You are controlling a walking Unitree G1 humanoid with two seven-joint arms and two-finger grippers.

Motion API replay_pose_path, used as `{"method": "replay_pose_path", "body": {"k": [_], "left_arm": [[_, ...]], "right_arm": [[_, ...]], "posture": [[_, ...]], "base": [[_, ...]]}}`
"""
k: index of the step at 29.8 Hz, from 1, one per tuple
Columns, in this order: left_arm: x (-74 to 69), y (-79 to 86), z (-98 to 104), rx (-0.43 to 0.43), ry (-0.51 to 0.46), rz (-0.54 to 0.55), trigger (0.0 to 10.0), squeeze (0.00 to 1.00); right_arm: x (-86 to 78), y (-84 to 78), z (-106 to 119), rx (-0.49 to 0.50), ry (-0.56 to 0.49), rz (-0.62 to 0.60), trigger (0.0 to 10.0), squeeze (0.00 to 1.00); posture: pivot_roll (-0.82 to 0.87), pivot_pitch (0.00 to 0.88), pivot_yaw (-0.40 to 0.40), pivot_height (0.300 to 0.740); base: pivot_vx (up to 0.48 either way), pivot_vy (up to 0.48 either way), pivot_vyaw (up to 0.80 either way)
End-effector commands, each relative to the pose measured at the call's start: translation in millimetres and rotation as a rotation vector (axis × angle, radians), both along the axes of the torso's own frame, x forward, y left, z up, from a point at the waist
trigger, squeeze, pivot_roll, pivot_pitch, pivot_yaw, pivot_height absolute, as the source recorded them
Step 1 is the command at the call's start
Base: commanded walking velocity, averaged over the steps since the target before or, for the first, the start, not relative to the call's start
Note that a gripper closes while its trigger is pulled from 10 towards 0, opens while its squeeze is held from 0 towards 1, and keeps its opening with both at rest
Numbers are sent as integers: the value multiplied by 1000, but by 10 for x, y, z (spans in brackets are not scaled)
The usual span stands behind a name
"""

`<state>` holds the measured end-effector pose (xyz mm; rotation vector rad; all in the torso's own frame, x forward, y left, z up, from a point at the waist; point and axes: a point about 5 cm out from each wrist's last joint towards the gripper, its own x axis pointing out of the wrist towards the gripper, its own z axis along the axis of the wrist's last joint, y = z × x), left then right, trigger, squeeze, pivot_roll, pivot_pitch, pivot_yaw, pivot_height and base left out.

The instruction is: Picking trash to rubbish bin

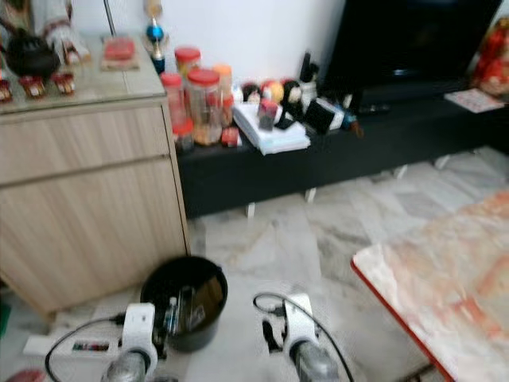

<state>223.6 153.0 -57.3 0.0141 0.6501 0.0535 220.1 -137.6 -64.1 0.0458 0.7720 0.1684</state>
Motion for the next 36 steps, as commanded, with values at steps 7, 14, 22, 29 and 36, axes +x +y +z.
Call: {"method": "replay_pose_path", "body": {"k": [7,14,22,29,36], "left_arm": [[-23,-8,-15,-1,6,4,10000,0],[-10,-14,-7,-4,2,8,10000,0],[0,-12,-2,-5,1,17,10000,0],[4,-12,1,-7,-1,21,10000,0],[8,-11,4,-8,-2,25,10000,0]], "right_arm": [[22,-38,11,-19,-2,2,10000,0],[32,-43,19,-25,-9,6,10000,0],[42,-45,25,-32,-14,13,10000,0],[48,-46,29,-33,-16,13,10000,0],[48,-46,29,-34,-16,18,10000,0]], "posture": [[100,0,-90,740],[99,0,-94,740],[100,0,-98,740],[99,0,-98,740],[98,0,-102,740]], "base": [[-249,0,0],[-241,0,370],[-180,0,668],[-206,0,800],[-206,0,800]]}}
